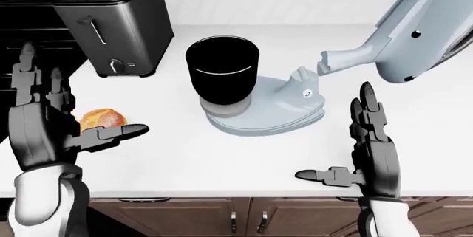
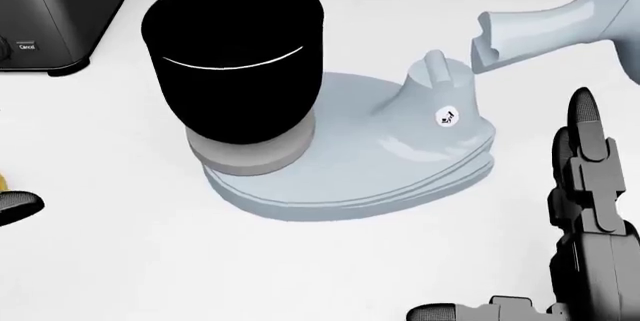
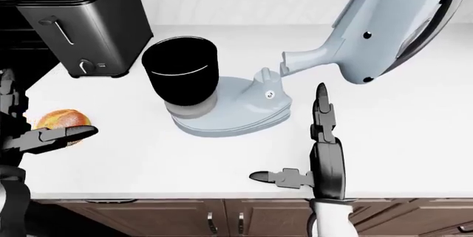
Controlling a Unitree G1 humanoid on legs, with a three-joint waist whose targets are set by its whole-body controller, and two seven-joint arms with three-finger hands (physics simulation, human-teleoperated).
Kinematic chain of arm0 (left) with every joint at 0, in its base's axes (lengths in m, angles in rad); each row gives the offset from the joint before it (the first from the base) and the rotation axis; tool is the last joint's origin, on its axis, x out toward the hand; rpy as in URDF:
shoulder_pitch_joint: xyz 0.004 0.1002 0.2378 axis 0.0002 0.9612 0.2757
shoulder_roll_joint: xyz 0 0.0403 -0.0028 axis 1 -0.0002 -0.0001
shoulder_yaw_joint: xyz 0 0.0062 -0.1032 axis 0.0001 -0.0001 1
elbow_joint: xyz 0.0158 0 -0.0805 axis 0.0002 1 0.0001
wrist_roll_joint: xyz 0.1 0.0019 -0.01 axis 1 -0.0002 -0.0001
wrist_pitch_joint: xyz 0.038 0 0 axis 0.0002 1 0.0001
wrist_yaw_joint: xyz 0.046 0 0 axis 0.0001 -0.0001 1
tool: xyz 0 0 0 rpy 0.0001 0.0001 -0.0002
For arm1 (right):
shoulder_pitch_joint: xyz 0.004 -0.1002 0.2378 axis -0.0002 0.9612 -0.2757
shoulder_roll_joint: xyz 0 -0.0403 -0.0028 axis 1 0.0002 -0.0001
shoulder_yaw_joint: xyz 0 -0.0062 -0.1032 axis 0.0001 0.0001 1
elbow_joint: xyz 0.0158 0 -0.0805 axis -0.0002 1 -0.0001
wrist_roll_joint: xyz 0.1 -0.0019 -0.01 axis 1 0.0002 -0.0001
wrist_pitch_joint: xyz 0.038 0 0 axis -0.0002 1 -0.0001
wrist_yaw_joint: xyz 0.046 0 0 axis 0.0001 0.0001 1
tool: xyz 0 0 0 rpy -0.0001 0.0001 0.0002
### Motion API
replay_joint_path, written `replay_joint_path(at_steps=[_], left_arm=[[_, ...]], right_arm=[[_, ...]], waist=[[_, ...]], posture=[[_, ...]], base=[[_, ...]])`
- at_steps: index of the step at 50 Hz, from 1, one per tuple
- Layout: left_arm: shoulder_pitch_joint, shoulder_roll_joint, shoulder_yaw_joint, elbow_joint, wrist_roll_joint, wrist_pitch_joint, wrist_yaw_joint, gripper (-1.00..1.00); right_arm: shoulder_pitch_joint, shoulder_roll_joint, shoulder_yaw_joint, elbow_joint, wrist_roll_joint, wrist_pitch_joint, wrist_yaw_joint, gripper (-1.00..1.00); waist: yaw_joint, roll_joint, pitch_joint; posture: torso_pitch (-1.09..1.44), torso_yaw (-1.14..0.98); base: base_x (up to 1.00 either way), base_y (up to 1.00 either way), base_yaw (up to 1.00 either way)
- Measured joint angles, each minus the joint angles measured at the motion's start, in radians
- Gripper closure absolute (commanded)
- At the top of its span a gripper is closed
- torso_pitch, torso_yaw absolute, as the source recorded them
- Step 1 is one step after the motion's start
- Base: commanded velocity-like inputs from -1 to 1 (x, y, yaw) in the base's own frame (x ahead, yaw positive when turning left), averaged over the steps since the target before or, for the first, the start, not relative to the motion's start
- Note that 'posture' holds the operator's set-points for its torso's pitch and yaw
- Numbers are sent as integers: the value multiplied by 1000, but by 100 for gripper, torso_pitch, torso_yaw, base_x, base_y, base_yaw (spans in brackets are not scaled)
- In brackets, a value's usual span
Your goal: Place the bread in the stand mixer bowl.
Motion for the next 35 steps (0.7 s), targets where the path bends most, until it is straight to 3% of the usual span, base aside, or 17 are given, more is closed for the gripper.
replay_joint_path(at_steps=[11,35], left_arm=[[6,57,19,308,79,-153,-32,-100],[26,84,35,475,154,-287,-74,-100]], right_arm=[[-8,-2,11,-5,-6,7,-4,-100],[-2,-3,17,-11,-14,5,-1,-100]], waist=[[-1,1,2],[-4,12,-7]], posture=[[0,0],[0,0]], base=[[0,0,0],[0,0,0]])
